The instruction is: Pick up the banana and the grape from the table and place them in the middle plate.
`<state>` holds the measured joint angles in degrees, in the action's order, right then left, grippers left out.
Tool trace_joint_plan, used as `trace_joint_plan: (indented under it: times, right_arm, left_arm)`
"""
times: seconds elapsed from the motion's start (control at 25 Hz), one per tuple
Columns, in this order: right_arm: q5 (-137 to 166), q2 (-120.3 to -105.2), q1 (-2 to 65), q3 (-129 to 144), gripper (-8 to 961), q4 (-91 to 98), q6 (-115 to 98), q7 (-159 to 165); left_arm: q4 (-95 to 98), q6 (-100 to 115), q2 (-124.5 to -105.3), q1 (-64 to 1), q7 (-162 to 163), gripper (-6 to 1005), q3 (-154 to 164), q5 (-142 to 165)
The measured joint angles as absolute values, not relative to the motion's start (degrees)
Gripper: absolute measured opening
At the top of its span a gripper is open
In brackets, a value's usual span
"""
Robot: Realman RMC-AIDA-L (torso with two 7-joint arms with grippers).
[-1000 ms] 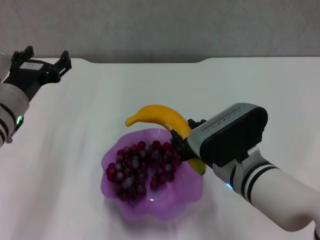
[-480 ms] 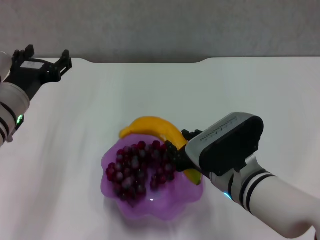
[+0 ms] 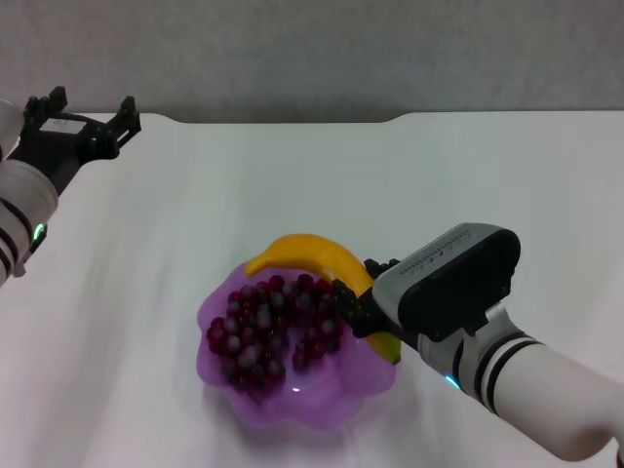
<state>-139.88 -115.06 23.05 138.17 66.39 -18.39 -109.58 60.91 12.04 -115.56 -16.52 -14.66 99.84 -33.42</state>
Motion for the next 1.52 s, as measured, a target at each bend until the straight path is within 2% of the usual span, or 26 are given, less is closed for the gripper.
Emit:
trace_joint_plan:
  times: [0.8, 1.0, 1.52]
  right_arm:
    - [-140.0, -115.05, 28.5, 138.2, 635, 61.6, -18.7, -109.5]
    - [-139.6, -115.00, 29.0, 136.9, 818, 62.3, -19.0, -109.6]
    - [-134.5, -115.04, 25.0, 117.4, 809, 64.7, -25.6, -109.3]
  left_arm:
    - [61.1, 12.0, -115.58, -16.7, -14.6, 879, 99.8, -33.6]
    - [61.0, 12.0, -115.57, -16.7, -14.6, 879, 99.8, -33.6]
    - [60.8, 12.4, -115.65, -17.2, -14.6, 878, 99.8, -33.7]
